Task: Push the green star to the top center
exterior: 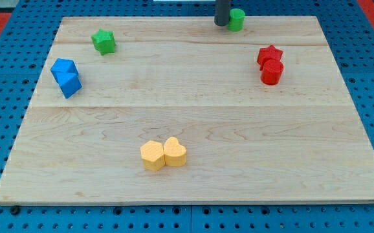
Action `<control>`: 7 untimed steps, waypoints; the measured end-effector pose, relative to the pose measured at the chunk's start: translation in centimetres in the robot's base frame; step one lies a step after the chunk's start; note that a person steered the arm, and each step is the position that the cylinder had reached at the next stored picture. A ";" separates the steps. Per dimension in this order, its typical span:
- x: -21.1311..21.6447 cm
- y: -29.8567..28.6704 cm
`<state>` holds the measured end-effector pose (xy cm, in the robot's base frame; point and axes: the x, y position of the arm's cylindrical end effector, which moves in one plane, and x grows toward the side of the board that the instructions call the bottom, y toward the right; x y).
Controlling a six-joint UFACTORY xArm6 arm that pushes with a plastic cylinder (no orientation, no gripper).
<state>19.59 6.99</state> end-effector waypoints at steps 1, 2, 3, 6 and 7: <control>-0.2 0.5; -0.2 2.6; 0.5 4.8; 12.7 -11.8; 14.8 -22.5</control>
<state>34.35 -15.53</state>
